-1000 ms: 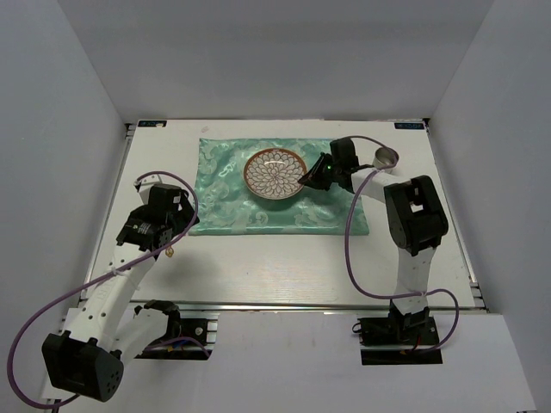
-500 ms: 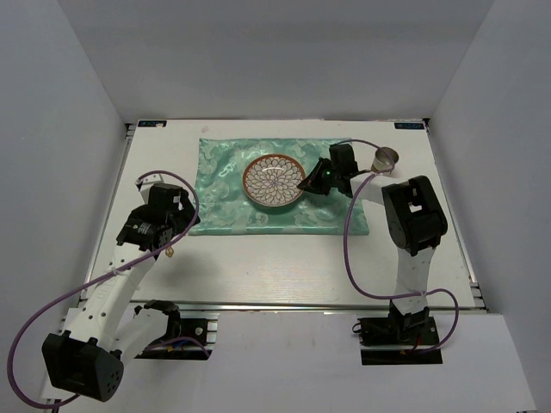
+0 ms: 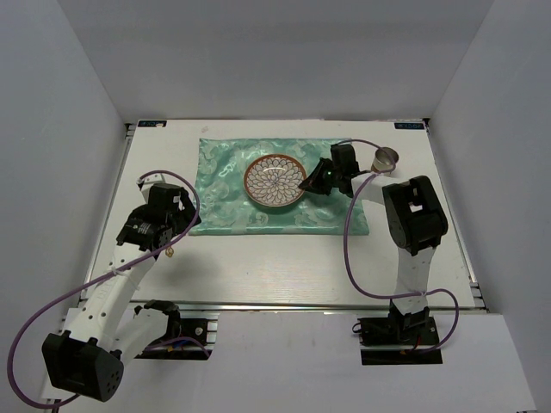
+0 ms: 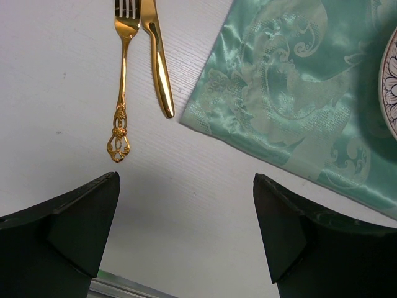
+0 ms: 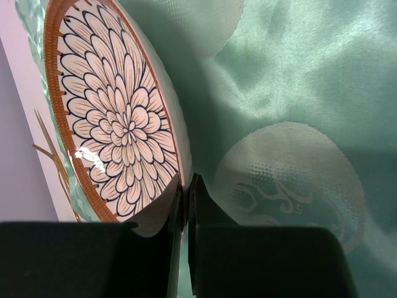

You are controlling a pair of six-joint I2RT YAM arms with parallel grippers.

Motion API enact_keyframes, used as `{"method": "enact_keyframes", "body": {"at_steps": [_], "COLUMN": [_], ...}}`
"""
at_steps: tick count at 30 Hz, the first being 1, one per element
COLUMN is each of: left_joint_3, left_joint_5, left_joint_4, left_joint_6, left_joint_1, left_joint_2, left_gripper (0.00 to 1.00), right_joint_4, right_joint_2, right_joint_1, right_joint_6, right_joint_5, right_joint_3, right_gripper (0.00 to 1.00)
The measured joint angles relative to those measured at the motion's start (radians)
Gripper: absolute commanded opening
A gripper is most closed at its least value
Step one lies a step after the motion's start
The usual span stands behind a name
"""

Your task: Set the dinner table for one person

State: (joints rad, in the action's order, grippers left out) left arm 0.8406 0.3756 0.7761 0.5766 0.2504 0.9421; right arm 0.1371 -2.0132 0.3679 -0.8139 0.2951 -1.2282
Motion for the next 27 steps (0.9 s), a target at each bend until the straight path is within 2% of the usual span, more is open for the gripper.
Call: {"method": "enact_keyframes", "body": {"at_steps": [11, 14, 15, 16, 17, 23, 27], "left_joint_3": [0.000, 0.000, 0.000, 0.000, 0.000, 0.000, 0.000], "left_joint_5": [-0.006, -0.009, -0.010, -0.011, -0.012, -0.016, -0.017], "left_joint_4": [-0.003, -0.005, -0.006, -0.006, -0.006, -0.007, -0.007], "left_joint_6": [-0.004, -0.005, -0.005, -0.005, -0.005, -0.005, -0.005], "left_joint_1": [0.000, 0.000, 0.000, 0.000, 0.000, 0.000, 0.000], "left_joint_2": [0.002, 0.002, 0.002, 0.002, 0.002, 0.002, 0.002], "left_gripper": [0.98, 0.98, 0.98, 0.98, 0.98, 0.98, 0.98], "right_joint_4": [0.000, 0.002, 0.010, 0.025, 0.042, 0.071, -0.031], "right_joint_2": [0.000, 0.000, 0.000, 0.000, 0.000, 0.019, 0.090], "right_joint_1": [-0.034, -0.039, -0.040, -0.041, -0.041, -0.041, -0.059], "right_joint_6": [0.006, 0.002, -0.008, -0.016, -0.018, -0.018, 0.012], "right_joint_5": [0.000, 0.007, 0.018, 0.031, 0.042, 0.069, 0.010], "right_joint_3": [0.000, 0.001, 0.001, 0.000, 0.000, 0.000, -0.010], "right_gripper": [0.00, 0.39, 0.68, 0.82, 0.89, 0.89, 0.89]}}
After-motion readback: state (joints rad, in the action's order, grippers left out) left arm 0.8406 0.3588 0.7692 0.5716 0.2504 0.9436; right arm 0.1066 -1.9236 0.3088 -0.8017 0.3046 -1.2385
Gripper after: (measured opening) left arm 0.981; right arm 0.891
